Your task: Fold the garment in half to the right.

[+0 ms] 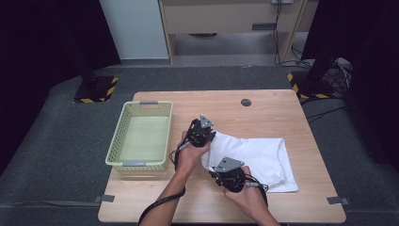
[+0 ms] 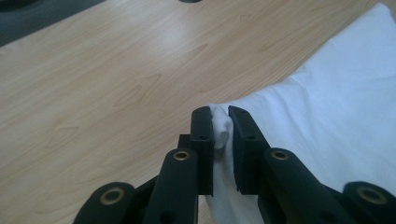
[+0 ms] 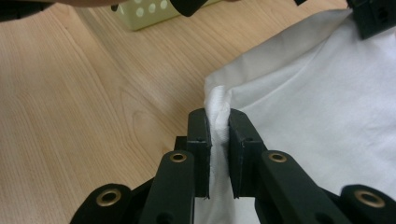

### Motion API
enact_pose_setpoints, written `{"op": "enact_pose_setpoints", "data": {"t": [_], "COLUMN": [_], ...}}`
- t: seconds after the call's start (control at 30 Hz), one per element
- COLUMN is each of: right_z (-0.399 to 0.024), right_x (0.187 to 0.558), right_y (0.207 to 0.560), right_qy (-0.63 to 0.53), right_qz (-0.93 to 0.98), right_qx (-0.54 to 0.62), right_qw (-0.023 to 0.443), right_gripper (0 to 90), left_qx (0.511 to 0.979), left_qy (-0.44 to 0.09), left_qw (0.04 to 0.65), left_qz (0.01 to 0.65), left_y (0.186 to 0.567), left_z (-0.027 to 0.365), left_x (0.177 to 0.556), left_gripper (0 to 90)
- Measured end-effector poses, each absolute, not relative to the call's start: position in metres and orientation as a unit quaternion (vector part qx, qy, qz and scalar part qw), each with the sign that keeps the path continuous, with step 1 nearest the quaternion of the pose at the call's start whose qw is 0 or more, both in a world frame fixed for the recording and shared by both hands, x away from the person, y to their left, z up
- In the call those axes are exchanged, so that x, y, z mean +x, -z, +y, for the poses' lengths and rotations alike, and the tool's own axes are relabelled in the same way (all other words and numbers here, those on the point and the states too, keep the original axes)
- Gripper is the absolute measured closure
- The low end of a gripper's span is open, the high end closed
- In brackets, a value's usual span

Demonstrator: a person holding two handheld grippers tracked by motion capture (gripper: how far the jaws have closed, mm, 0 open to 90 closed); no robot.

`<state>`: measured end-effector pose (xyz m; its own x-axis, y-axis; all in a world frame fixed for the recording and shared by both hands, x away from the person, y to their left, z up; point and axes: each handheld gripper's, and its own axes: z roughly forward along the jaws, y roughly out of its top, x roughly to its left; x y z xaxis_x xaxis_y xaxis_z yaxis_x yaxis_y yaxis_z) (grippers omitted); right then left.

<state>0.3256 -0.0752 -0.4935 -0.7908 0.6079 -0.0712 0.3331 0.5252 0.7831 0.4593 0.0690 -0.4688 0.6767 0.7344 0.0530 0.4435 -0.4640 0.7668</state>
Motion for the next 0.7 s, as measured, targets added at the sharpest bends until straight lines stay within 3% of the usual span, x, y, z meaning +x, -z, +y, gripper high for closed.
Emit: {"op": "enact_pose_setpoints", "data": {"t": [0.7], "right_z": [-0.057], "right_x": [0.323], "right_y": [0.464], "right_qy": [-0.423], "right_qz": [0.850], "right_qx": [0.263], "right_qw": [0.172], "right_gripper": [80.7], "left_qx": [0.839], "left_qy": [-0.215], "left_qw": [0.368], "left_qz": [0.338], "left_y": [0.430], "left_z": [0.086], "left_x": [0.455], "left_gripper": [80.8]}}
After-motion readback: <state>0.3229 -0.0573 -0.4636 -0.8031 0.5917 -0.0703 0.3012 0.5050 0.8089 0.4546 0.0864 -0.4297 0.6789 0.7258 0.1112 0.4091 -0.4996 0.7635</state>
